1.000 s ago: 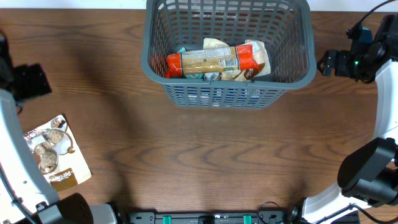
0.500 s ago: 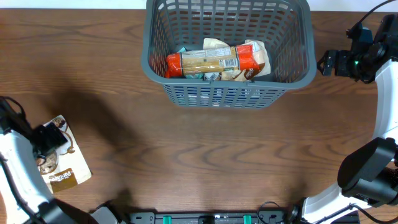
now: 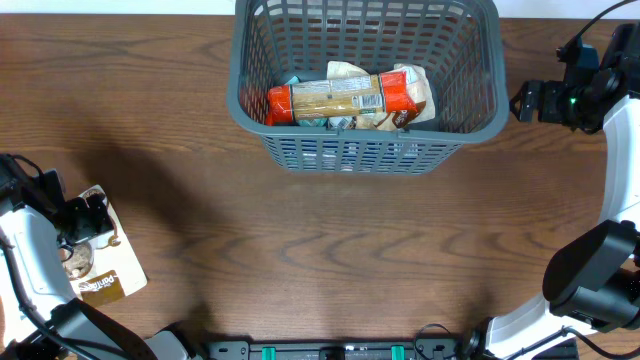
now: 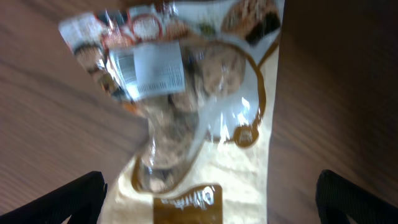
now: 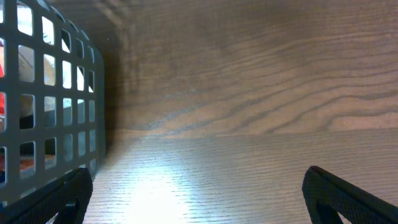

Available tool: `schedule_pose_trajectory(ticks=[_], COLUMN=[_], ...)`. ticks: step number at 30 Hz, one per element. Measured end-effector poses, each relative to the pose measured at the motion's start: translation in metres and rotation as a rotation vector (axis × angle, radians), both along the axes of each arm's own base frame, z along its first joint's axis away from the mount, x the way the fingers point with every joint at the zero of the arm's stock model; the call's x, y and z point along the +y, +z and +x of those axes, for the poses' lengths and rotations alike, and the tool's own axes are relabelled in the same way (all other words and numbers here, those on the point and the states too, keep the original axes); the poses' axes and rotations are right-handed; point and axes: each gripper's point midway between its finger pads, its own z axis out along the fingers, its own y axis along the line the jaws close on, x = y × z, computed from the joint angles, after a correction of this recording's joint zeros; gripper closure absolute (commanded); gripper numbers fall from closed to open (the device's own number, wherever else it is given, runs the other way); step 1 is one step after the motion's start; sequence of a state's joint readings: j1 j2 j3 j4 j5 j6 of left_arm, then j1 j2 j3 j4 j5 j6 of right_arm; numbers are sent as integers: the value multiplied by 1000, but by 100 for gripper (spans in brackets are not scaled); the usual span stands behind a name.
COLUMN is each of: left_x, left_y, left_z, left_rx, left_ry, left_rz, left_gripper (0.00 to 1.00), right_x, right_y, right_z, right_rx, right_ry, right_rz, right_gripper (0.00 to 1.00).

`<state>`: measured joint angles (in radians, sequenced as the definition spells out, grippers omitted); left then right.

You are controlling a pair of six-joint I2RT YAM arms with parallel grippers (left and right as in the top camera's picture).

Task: Pack container
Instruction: 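Grasp the clear dried-mushroom bag with the left gripper and lift it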

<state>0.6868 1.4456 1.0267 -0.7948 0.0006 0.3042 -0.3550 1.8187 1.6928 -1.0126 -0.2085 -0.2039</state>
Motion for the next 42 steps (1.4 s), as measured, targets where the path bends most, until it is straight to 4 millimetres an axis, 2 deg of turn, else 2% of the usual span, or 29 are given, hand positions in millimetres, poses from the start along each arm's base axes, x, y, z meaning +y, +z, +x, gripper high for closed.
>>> schedule_pose_trajectory(ticks=[7, 13, 21, 32, 42], left_x=[10, 19, 28, 28, 37], left_y=[-4, -20, -37, -73, -76], left_z=[1, -2, 5, 5, 14], left_rx=[-3, 25, 31, 96, 66], left_ry=[-7, 16, 21, 22, 23], left_rz=[13, -10, -15, -72, -46], left_gripper=[1, 1, 1, 1, 1], right_x=[0, 0, 1, 1, 1], right_y=[0, 0, -1, -1, -1], right_z=[0, 0, -2, -2, -3], right_rx=[0, 0, 8, 11, 14], right_ry=[0, 0, 0, 0, 0], right_rz=[0, 0, 3, 4, 5], right_gripper=[1, 1, 1, 1, 1])
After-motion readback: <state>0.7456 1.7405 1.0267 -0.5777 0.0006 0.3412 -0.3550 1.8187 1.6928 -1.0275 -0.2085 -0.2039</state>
